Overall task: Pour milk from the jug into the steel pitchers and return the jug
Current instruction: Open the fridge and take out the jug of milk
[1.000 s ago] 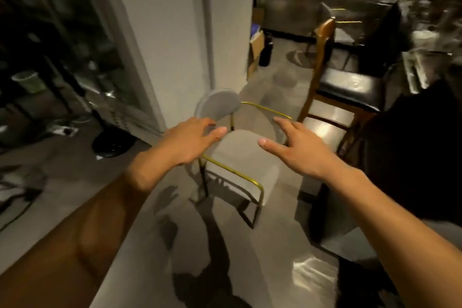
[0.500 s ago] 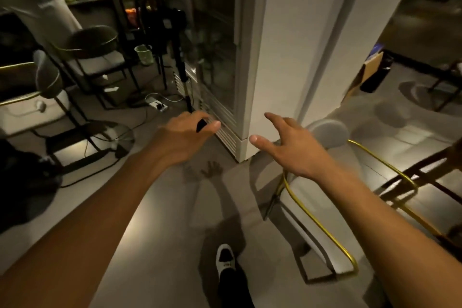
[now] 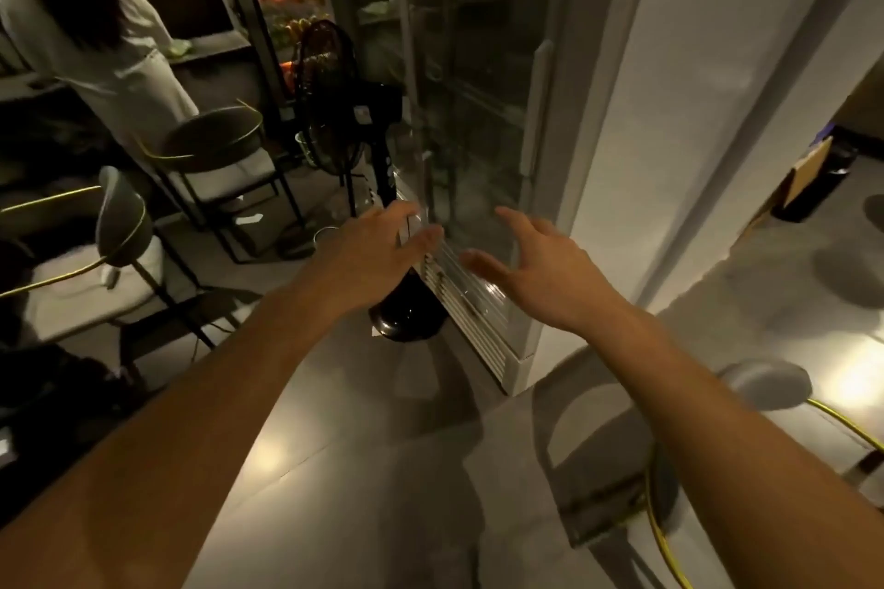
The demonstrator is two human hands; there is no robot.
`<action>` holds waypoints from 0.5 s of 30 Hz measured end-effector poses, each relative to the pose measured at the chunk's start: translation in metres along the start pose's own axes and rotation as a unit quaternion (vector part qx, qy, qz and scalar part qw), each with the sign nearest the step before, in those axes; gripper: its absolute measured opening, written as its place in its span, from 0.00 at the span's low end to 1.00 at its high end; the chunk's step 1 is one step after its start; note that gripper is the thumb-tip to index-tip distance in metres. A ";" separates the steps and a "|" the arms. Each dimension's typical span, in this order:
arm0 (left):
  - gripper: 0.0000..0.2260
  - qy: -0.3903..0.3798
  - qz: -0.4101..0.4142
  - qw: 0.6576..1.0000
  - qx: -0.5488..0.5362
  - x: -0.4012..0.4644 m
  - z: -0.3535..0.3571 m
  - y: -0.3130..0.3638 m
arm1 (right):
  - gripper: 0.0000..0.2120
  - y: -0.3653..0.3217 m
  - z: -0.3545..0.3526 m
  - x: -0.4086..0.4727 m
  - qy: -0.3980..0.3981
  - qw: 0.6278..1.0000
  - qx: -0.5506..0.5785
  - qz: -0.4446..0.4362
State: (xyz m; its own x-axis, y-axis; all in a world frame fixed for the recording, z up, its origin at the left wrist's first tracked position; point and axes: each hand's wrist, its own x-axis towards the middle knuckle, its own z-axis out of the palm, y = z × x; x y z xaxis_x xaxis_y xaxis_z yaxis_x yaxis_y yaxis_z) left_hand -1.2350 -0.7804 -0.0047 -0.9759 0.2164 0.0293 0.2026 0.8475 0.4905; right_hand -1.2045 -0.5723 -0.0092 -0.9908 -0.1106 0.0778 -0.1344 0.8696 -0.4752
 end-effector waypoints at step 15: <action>0.37 -0.097 0.148 0.984 -0.019 0.284 -0.069 -0.127 | 0.43 -0.053 0.057 0.262 0.095 0.983 0.023 0.154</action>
State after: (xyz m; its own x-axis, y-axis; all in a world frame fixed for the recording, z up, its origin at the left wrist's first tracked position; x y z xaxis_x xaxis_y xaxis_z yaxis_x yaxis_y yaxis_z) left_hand -1.5438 -0.8604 0.0016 -0.8402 0.5423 0.0104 0.4681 0.7154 0.5187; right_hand -1.4576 -0.6743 -0.0136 -0.9646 0.2497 0.0848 0.1659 0.8246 -0.5409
